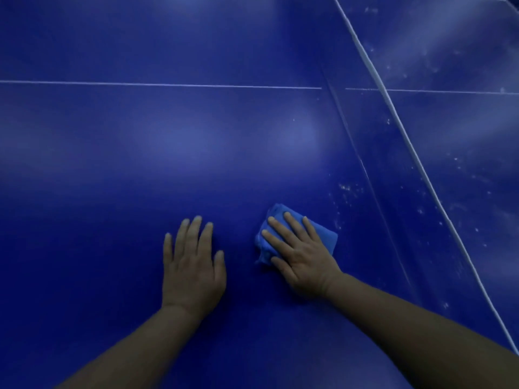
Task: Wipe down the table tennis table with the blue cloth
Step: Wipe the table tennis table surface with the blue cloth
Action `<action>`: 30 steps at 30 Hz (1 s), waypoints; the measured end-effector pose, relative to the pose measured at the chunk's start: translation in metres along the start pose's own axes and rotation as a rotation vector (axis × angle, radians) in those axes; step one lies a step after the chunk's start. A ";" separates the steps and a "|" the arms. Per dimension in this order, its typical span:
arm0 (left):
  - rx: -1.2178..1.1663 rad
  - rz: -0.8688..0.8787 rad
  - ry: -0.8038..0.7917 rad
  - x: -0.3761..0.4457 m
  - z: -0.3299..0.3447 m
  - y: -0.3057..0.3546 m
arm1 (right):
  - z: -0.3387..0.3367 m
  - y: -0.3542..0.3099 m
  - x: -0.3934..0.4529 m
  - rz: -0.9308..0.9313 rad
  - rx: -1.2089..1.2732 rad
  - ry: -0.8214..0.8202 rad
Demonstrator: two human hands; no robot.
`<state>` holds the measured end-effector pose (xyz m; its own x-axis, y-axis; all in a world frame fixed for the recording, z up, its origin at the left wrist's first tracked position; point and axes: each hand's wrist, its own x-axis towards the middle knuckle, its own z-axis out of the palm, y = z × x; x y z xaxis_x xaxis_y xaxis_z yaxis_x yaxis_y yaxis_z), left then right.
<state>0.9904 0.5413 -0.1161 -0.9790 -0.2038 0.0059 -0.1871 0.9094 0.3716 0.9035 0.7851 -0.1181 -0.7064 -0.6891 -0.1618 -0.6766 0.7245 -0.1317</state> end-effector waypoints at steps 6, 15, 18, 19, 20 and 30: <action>0.030 -0.169 -0.041 0.104 0.016 0.030 | -0.014 0.038 0.071 -0.012 0.029 0.008; 0.129 -0.181 0.064 0.109 0.033 0.028 | -0.035 0.037 0.234 -0.333 0.008 0.010; 0.148 -0.175 0.092 0.109 0.035 0.026 | -0.048 0.023 0.281 -0.314 -0.020 -0.011; 0.158 -0.166 0.091 0.110 0.035 0.026 | -0.053 0.029 0.295 -0.237 -0.019 -0.002; 0.168 -0.154 0.083 0.110 0.035 0.026 | -0.055 0.042 0.304 -0.123 -0.016 0.022; 0.193 -0.135 0.053 0.113 0.034 0.025 | -0.049 0.079 0.289 0.482 0.087 0.218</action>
<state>0.8725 0.5539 -0.1377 -0.9394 -0.3422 0.0188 -0.3329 0.9241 0.1878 0.6356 0.6424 -0.1275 -0.9658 -0.2586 -0.0181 -0.2516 0.9519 -0.1750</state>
